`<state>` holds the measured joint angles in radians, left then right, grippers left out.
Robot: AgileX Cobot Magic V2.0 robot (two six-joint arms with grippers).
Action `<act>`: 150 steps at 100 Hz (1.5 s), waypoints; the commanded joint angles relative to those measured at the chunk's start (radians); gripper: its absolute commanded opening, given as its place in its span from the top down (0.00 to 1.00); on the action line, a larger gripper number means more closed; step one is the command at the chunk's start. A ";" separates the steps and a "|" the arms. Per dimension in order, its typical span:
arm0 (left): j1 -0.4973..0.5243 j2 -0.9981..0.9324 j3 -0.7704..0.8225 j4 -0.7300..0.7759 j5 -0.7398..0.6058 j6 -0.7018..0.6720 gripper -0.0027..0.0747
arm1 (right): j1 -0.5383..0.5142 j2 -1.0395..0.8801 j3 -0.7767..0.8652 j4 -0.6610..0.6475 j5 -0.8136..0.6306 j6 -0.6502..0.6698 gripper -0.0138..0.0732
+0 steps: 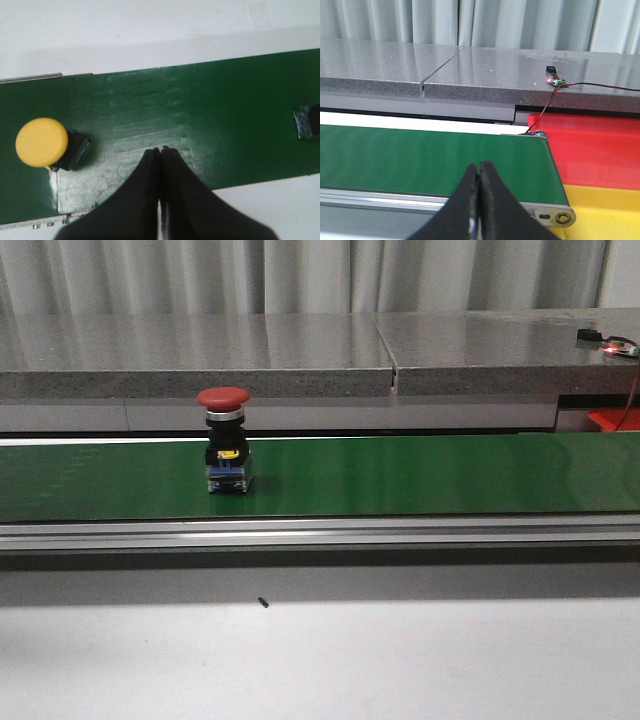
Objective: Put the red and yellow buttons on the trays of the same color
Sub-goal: 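Open the left gripper and lift it away from the belt, then lower the right gripper onto the red button on the belt and grasp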
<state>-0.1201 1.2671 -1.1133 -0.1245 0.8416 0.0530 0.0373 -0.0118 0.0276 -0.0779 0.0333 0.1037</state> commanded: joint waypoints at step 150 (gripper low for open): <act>-0.016 -1.069 0.545 -0.018 0.011 -0.002 0.99 | 0.021 0.451 -0.469 0.022 0.093 0.001 0.91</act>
<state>-0.1304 0.1882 -0.5457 -0.1282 0.9152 0.0530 0.0457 0.3424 -0.3467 -0.0641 0.1862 0.1037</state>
